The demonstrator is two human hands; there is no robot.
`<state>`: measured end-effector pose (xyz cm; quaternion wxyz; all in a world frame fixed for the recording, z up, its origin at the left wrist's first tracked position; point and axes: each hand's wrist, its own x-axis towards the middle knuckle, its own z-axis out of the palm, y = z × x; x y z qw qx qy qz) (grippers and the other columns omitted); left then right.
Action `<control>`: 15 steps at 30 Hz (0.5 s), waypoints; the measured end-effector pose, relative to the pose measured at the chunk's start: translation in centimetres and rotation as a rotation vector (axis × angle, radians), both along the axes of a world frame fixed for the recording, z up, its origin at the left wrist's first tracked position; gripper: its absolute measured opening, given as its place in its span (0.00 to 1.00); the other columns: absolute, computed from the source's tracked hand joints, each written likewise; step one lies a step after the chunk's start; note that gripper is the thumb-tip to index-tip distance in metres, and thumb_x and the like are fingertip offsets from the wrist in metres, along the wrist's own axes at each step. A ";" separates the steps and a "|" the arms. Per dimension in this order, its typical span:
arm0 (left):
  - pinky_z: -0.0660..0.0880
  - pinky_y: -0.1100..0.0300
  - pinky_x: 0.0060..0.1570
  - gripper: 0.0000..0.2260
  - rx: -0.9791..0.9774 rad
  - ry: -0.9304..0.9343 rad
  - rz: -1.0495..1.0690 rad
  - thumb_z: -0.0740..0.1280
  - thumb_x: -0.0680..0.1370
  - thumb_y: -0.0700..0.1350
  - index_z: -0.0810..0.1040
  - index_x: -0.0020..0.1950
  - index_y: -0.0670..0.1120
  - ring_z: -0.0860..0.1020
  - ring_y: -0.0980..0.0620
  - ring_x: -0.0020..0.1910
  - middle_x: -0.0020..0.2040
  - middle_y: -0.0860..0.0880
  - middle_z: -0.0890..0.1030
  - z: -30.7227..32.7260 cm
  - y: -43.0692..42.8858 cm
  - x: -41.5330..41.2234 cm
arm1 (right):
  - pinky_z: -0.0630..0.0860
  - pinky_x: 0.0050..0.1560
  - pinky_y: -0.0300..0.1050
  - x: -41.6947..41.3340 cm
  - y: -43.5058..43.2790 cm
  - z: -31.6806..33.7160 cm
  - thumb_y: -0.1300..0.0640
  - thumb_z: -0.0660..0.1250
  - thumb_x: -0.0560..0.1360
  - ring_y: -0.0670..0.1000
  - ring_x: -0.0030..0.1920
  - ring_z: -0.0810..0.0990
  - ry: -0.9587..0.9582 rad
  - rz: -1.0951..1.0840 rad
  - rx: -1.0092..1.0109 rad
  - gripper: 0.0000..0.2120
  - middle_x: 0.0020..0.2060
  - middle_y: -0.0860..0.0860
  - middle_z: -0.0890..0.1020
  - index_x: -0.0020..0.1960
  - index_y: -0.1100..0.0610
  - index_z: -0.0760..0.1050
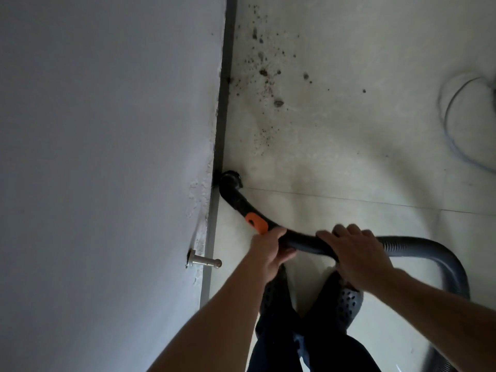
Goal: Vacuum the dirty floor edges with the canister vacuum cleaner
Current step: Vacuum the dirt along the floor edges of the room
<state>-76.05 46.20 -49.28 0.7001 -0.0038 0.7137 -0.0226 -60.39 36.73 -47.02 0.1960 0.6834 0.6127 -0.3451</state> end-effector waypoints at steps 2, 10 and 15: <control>0.82 0.56 0.32 0.14 0.081 -0.017 -0.001 0.67 0.78 0.40 0.72 0.61 0.35 0.81 0.43 0.43 0.57 0.35 0.79 -0.5 2.3 1.4 | 0.72 0.51 0.52 0.9 1.9 -0.2 0.55 0.69 0.69 0.57 0.54 0.76 -0.006 -0.011 0.053 0.30 0.54 0.50 0.77 0.69 0.45 0.67; 0.82 0.54 0.34 0.17 0.158 0.048 -0.101 0.67 0.78 0.41 0.70 0.64 0.37 0.82 0.41 0.47 0.58 0.36 0.79 -0.3 4.4 1.3 | 0.69 0.56 0.51 -0.4 3.9 0.5 0.53 0.66 0.75 0.56 0.58 0.72 0.024 -0.121 0.039 0.29 0.59 0.51 0.73 0.72 0.45 0.59; 0.81 0.55 0.35 0.18 0.035 0.034 -0.149 0.69 0.77 0.42 0.70 0.63 0.37 0.83 0.43 0.41 0.55 0.37 0.80 -0.2 -0.5 -0.1 | 0.71 0.55 0.51 -1.1 -1.4 0.9 0.52 0.65 0.74 0.56 0.57 0.74 0.029 -0.067 0.019 0.28 0.57 0.50 0.74 0.72 0.45 0.61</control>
